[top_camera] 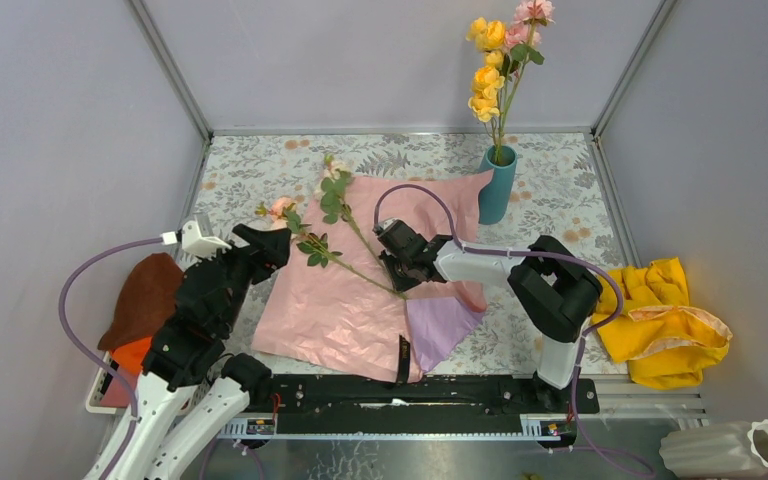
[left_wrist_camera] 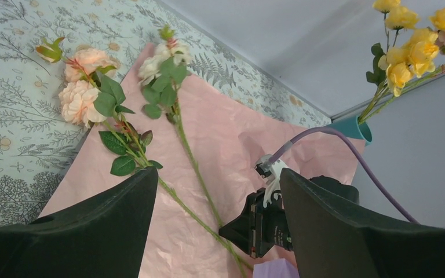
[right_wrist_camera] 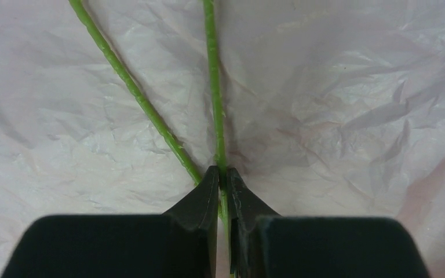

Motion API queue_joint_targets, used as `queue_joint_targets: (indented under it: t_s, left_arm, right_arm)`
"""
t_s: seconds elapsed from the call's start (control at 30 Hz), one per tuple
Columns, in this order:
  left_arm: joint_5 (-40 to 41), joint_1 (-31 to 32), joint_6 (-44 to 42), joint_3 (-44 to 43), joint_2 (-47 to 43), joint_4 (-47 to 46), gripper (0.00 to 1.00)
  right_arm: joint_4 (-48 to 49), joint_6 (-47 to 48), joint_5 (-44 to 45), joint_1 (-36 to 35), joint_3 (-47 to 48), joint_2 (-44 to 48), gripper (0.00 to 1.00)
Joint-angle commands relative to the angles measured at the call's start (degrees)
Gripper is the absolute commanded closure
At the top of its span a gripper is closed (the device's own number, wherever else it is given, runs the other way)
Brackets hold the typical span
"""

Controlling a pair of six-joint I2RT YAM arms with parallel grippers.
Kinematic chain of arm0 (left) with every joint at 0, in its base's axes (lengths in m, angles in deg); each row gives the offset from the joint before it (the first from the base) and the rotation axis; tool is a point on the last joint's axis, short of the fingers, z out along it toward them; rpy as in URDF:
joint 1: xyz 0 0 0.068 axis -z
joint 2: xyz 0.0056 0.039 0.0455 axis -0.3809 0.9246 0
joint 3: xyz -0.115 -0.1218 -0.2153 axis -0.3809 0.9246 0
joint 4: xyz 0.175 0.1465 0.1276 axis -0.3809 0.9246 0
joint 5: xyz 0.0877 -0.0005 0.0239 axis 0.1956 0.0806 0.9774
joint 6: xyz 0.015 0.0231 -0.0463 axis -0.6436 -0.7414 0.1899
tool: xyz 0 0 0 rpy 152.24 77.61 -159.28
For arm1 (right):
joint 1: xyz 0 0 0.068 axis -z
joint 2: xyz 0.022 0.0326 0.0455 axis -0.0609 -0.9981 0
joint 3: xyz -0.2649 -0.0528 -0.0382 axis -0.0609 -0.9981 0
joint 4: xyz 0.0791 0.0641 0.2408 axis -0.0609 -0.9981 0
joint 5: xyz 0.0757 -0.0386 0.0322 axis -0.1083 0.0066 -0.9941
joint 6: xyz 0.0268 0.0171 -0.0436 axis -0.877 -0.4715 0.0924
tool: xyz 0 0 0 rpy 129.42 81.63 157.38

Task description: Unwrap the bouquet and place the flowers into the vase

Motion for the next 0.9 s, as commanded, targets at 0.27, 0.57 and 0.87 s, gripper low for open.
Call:
queue_joint_targets:
  t_s: [0.27,0.57,0.87]
  left_arm:
    - [-14.41,0.05,4.43,7.46,4.59,-13.99,0.17]
    - [-27.26,0.01,4.64,12.04,9.44,-26.79,0.24]
    - [-30.44,-0.04,6.59,15.29,11.00,-32.59,0.26]
  right_arm:
    - [1.01,-1.57,-2.15,-0.52,1.29,6.82,1.00]
    - [5.84,-4.17,-13.94,-0.87,0.12,16.42,1.00]
    - [11.58,-7.12,-16.11,-1.05,-2.85,22.62,1.00]
